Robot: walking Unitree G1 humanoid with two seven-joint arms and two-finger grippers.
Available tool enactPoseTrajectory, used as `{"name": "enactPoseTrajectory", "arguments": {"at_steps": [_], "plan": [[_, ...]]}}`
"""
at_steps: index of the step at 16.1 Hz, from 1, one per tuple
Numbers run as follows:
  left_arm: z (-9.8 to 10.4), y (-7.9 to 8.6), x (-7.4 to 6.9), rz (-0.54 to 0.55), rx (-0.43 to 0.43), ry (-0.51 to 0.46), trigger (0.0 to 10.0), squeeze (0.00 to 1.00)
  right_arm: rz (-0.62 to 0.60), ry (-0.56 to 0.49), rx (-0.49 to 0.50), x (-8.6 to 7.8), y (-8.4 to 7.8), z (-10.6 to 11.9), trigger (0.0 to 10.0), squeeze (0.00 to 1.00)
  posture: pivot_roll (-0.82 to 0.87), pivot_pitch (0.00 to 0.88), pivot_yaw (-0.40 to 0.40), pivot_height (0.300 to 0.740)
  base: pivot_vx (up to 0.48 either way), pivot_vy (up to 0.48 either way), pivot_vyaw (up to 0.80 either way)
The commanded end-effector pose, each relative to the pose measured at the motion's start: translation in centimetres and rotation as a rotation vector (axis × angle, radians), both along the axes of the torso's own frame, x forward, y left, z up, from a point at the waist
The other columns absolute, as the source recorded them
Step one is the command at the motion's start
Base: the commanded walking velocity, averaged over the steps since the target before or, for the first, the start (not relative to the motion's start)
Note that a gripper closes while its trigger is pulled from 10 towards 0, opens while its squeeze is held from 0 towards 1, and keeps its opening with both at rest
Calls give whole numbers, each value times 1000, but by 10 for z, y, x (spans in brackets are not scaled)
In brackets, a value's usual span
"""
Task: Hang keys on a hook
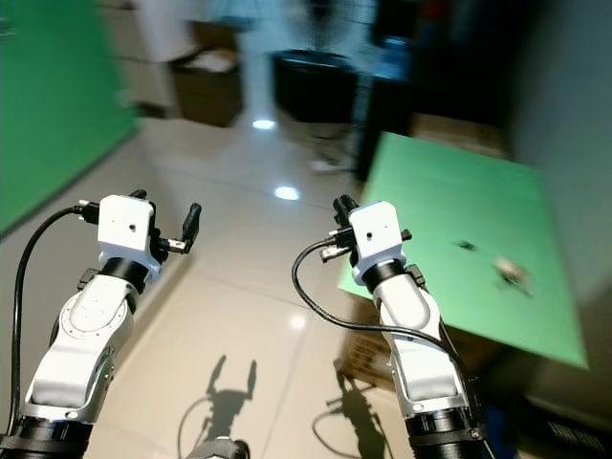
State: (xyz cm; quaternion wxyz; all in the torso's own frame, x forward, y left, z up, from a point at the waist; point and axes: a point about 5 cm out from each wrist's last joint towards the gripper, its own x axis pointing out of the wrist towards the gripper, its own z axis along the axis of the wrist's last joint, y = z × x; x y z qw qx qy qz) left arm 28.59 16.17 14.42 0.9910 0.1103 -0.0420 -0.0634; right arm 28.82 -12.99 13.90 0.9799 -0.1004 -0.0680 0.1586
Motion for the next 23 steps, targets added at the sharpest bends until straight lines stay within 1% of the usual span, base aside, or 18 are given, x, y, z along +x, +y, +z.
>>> {"name": "enactPoseTrajectory", "arguments": {"at_steps": [1, 3, 7, 12, 18, 19, 23], "plan": [[-1, -4, 1, -22, 25, -1, 10000, 0, 2, 29, 20, -2, -1, -5, 10000, 0, -9, 0, 0, 740, 0, 0, 800], [-1, -11, 3, -44, 47, -6, 10000, 0, -3, 59, 34, -5, -5, -12, 10000, 0, -11, 0, -3, 740, 0, 0, 800], [-1, -13, 2, -57, 49, -14, 10000, 0, 2, 76, 35, -6, -6, -16, 10000, 0, -8, 0, -11, 740, 193, 0, 800], [-2, -11, 2, -38, 40, -16, 10000, 0, 26, 93, 34, -6, -2, -21, 10000, 0, -4, 0, -27, 740, 259, 0, 800], [-3, -11, 0, -38, 44, -15, 10000, 0, 34, 99, 34, -6, -3, -24, 10000, 0, 7, 0, -31, 740, 264, 0, 800], [-1, -8, -1, -24, -2, -28, 10000, 0, 48, 102, 36, -5, -1, -25, 10000, 0, 12, 0, -32, 740, 0, 0, 800], [-2, -3, -3, -8, 7, -19, 10000, 0, 94, 110, 35, -7, 4, -27, 10000, 0, 16, 0, -27, 740, 0, 0, 800]]}}
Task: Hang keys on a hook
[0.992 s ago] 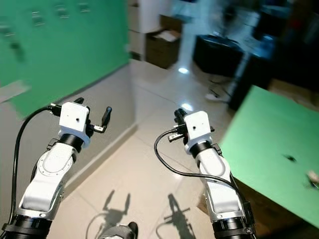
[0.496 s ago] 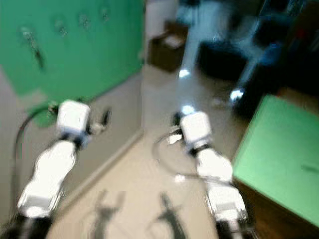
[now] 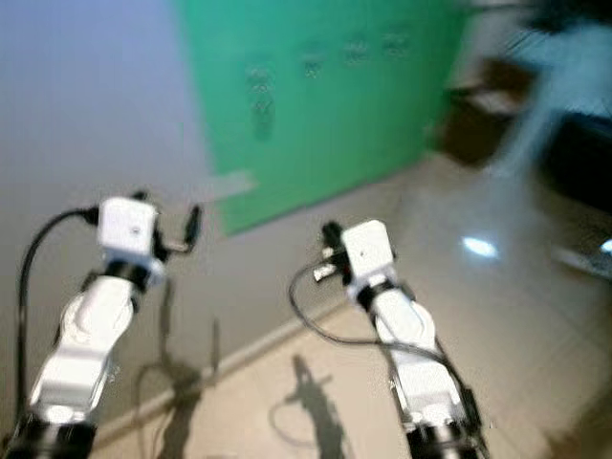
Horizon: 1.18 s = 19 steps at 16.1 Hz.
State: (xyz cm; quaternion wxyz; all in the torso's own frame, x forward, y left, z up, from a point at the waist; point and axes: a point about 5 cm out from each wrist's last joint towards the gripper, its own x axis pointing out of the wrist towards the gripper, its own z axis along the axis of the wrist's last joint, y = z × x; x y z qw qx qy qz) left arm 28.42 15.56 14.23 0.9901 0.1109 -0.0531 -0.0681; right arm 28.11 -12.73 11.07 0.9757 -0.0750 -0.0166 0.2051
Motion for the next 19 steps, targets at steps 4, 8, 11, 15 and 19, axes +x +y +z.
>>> {"name": "enactPoseTrajectory", "arguments": {"at_steps": [4, 8, 11, 15, 19], "plan": [[0, 6, -2, 23, 7, 8, 10000, 0, 40, 9, 14, -1, 5, -1, 10000, 0, 21, 0, -31, 740, 0, -325, 200], [1, 7, -1, 33, 15, 4, 10000, 0, 41, 1, 16, 3, 7, 1, 10000, 0, 24, 0, -29, 740, 0, -480, 800], [2, 8, 2, 36, 19, 3, 10000, 0, 32, -14, 20, 6, 6, 4, 10000, 0, 21, 0, -21, 740, 0, -480, 800], [4, 4, 7, 31, 17, -4, 10000, 0, 17, -36, 25, 9, 5, 9, 10000, 0, 2, 0, -12, 740, 0, -480, 800], [3, 2, 9, 20, 26, -5, 10000, 0, -18, -44, 32, 9, 1, 9, 10000, 0, 0, 0, -6, 740, 0, -480, 800]]}}
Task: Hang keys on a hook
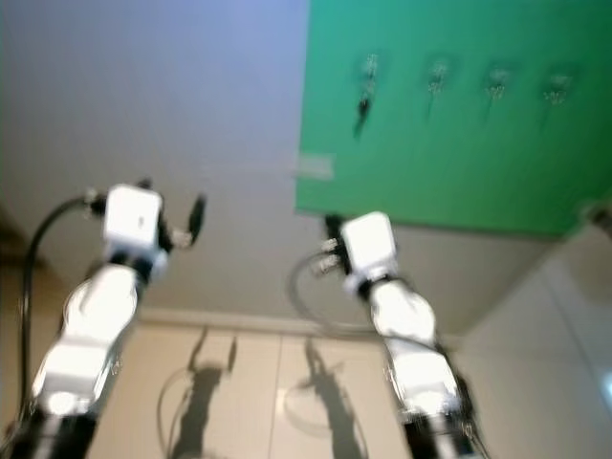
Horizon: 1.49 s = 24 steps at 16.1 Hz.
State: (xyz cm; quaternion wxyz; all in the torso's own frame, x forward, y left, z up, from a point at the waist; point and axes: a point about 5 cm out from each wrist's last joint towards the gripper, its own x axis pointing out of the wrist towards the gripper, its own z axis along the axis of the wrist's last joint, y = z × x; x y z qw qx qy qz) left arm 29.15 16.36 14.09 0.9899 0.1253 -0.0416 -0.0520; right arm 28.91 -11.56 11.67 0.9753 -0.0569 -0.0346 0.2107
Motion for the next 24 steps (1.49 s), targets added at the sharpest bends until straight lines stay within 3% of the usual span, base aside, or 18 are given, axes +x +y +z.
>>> {"name": "enactPoseTrajectory", "arguments": {"at_steps": [1, 10, 12, 16, 24], "plan": [[5, -5, 2, -17, 1, -24, 10000, 0, -49, -17, -1, 1, -13, 3, 10000, 0, -1, 0, -3, 740, 0, -480, 800], [7, -8, 5, -37, 33, -38, 10000, 0, -81, -36, 72, 0, -17, 8, 10000, 0, -4, 0, 5, 740, 0, -480, 144], [12, -7, 7, -38, -5, -55, 10000, 0, -90, -38, 85, 1, -20, 11, 10000, 0, -7, 0, 6, 740, 0, 0, 0], [10, -10, 5, -78, 14, -57, 10000, 0, -99, -39, 103, -1, -20, 13, 10000, 0, -11, 0, 5, 740, 0, 0, 0], [9, -10, 3, -94, 1, -54, 10000, 0, -86, -42, 95, -1, -17, 14, 10000, 0, -6, 0, -3, 740, 305, 0, 0]]}}
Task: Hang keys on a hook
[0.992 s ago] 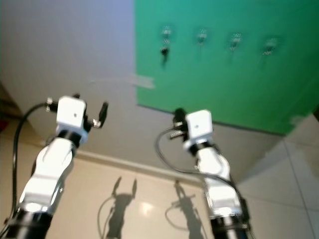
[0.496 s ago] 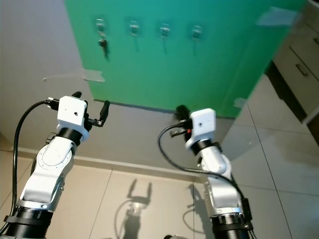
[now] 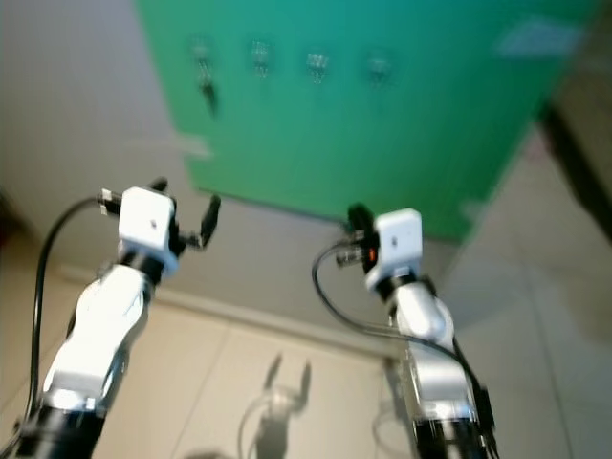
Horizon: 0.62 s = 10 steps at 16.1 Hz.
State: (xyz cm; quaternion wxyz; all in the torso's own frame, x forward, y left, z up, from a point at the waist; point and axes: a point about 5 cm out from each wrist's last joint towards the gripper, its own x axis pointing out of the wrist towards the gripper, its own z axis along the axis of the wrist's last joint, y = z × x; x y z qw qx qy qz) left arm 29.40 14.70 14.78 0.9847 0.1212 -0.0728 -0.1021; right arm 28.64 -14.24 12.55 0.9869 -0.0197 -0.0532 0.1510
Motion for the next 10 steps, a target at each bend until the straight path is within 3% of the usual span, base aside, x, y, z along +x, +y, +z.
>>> {"name": "enactPoseTrajectory", "arguments": {"at_steps": [1, 3, 6, 10], "plan": [[2, 7, -1, 10, 4, -5, 10000, 0, 22, -16, 9, 2, 10, 6, 10000, 0, -8, 0, -3, 740, 341, 0, 475], [2, 7, -1, 8, 2, -5, 10000, 0, 23, -17, 7, 2, 10, 6, 10000, 0, -8, 0, -6, 740, 341, 0, 472], [2, 7, -1, 6, 0, -5, 10000, 0, 23, -17, 17, 2, 10, 7, 10000, 0, -5, 0, -11, 740, 341, 0, 0], [2, 7, -3, -4, 1, -4, 10000, 0, 150, -22, 77, -2, 17, 14, 10000, 0, 1, 0, -11, 740, 330, 0, 0]]}}
